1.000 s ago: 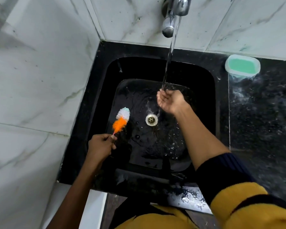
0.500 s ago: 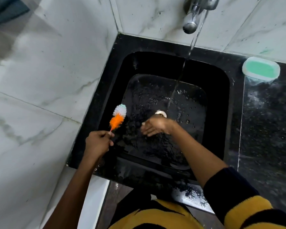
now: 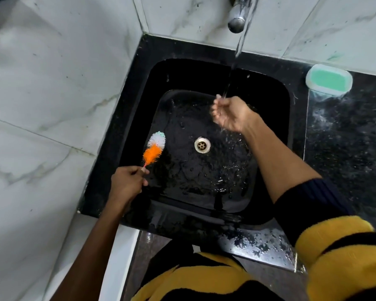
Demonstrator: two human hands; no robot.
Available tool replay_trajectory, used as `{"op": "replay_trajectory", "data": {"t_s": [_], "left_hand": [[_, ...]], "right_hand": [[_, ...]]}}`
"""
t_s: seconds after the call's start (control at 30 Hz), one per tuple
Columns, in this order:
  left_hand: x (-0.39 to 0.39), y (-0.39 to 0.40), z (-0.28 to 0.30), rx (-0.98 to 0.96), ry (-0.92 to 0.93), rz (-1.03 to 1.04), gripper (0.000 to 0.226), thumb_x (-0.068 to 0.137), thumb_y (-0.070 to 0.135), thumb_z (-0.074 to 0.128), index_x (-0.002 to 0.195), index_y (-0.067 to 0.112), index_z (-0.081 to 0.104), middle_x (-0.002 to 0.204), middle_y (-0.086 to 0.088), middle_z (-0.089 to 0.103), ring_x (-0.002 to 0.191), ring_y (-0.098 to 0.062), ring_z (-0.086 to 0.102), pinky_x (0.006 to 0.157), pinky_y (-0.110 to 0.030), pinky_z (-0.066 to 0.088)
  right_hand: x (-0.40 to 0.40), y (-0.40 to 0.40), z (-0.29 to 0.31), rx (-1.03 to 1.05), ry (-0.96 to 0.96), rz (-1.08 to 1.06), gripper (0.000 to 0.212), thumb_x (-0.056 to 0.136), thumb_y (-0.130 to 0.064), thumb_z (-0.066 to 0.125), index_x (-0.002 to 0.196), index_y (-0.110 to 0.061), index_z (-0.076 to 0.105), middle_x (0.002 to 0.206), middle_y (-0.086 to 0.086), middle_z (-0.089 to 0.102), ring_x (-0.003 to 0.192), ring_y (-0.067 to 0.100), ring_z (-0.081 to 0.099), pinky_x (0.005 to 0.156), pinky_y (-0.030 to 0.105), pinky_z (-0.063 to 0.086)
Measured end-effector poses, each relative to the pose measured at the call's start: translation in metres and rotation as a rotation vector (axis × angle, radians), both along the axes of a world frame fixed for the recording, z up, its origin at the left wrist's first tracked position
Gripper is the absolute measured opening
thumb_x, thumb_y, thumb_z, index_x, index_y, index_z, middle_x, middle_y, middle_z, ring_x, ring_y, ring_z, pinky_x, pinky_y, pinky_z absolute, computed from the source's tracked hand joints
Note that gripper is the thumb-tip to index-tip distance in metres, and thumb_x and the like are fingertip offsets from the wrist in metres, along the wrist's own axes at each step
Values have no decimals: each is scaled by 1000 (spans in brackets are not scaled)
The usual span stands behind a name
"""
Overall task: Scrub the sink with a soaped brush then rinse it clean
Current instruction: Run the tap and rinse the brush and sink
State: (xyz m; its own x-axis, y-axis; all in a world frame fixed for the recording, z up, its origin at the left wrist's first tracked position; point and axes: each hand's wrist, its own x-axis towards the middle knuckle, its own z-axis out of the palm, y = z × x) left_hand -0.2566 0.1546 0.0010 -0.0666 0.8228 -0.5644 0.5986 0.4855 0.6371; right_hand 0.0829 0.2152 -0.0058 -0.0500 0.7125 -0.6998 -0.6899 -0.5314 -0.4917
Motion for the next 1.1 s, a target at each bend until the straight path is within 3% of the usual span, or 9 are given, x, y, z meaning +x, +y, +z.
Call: {"op": "replay_trajectory", "data": {"t_s": [0.1, 0.2, 0.3, 0.37, 0.47, 0.63, 0.8, 0.97, 1.1], "left_hand": [[6, 0, -3, -12, -4, -10, 26, 99, 22, 57, 82, 17, 75, 53, 1, 64, 43, -11, 48, 50, -23, 42], [13, 1, -5, -16, 3, -33, 26, 99, 23, 56, 84, 17, 76, 53, 1, 64, 40, -9, 46, 48, -21, 39], [17, 2, -5, -12, 7, -46, 25, 99, 23, 56, 84, 17, 76, 56, 1, 65, 43, -9, 48, 48, -22, 41], [21, 2, -5, -13, 15, -57, 25, 99, 23, 56, 85, 17, 76, 59, -1, 66, 48, -11, 51, 51, -23, 42], [28, 1, -6, -17, 18, -71, 26, 100, 22, 56, 85, 15, 75, 60, -2, 65, 48, -10, 52, 49, -21, 42], [37, -1, -7, -25, 9, -86, 26, 100, 21, 56, 84, 15, 75, 58, -1, 64, 43, -8, 50, 45, -19, 40], [39, 0, -6, -27, 5, -85, 26, 100, 22, 56, 84, 15, 75, 57, -1, 64, 43, -8, 50, 46, -20, 41], [37, 5, -6, -17, 0, -102, 26, 101, 23, 56, 84, 16, 75, 58, -1, 65, 50, -12, 52, 48, -22, 42], [38, 11, -8, -7, -7, -113, 26, 101, 22, 56, 83, 17, 74, 60, -3, 65, 50, -12, 52, 46, -21, 41]], "right_hand": [[-12, -34, -5, 70, -103, 447, 20, 100, -3, 39, 101, 7, 56, 88, 20, 66, 78, 26, 67, 69, 30, 58], [-23, -87, -36, -15, -188, 1031, 30, 100, -4, 39, 112, 13, 59, 116, 25, 64, 113, 36, 62, 93, 38, 53], [-25, -129, -63, -243, -466, 1368, 23, 99, -8, 45, 89, -7, 66, 92, 10, 69, 113, 36, 61, 70, 27, 54], [-14, -135, -68, -281, -772, 1349, 19, 96, -12, 51, 81, -11, 64, 81, 7, 64, 94, 30, 65, 60, 27, 50], [9, -110, -59, -173, -1058, 1009, 21, 93, -16, 51, 94, -4, 67, 92, 13, 68, 86, 27, 64, 76, 36, 53], [7, -43, -15, -85, -283, 170, 27, 100, -4, 37, 101, 2, 62, 96, 16, 70, 91, 26, 69, 79, 34, 59], [-16, 17, -1, -74, 132, -251, 37, 99, -14, 26, 71, -13, 50, 57, 3, 51, 51, 14, 45, 42, 20, 37], [-9, -3, 4, 36, 217, -22, 31, 94, -10, 28, 67, -16, 41, 56, -2, 39, 46, 11, 34, 45, 21, 21], [30, -60, -3, -60, -277, 541, 31, 95, -2, 33, 68, -8, 46, 60, 3, 53, 55, 15, 50, 51, 25, 47]]}}
